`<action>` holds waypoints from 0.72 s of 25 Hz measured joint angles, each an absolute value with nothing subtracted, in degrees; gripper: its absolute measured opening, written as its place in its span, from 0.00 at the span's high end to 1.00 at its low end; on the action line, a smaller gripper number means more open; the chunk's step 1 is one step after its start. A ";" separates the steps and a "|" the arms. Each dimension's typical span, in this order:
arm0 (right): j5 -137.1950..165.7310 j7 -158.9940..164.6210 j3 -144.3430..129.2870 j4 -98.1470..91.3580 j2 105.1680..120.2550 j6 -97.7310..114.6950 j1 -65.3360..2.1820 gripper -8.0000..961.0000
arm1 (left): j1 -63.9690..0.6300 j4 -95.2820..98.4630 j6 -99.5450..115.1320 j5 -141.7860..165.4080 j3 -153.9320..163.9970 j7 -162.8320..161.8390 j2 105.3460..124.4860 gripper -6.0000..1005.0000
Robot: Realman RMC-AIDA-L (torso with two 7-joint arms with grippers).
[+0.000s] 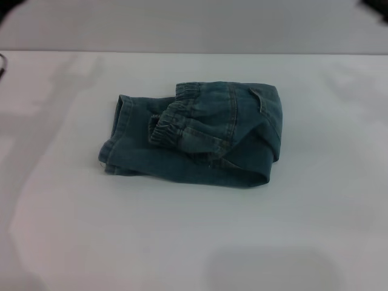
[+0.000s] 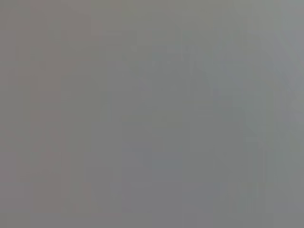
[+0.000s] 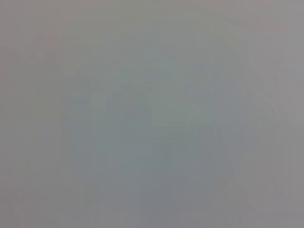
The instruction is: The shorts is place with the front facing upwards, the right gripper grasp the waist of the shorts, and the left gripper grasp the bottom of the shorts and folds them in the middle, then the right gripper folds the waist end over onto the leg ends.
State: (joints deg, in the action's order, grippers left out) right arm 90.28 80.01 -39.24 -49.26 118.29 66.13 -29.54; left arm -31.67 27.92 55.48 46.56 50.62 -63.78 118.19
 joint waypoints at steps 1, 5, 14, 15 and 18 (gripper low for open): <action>85.30 73.81 -37.67 -46.85 118.33 65.36 -28.94 0.57 | -31.71 25.59 58.87 43.56 48.94 -59.55 118.22 0.28; 61.00 40.56 -33.49 -34.25 118.44 64.86 -27.36 0.57 | -31.84 16.84 70.03 31.88 44.90 -41.91 118.37 0.28; 31.24 0.40 -33.12 -17.31 118.62 71.88 -28.45 0.57 | -31.64 9.71 74.18 22.77 44.23 -26.54 118.47 0.28; 31.24 0.41 -32.96 -16.96 118.62 72.17 -28.45 0.57 | -31.57 9.58 74.21 22.69 44.20 -26.51 118.47 0.28; 31.32 0.87 -32.80 -16.61 118.64 72.59 -28.45 0.57 | -31.31 9.51 74.28 22.65 44.21 -26.43 118.47 0.28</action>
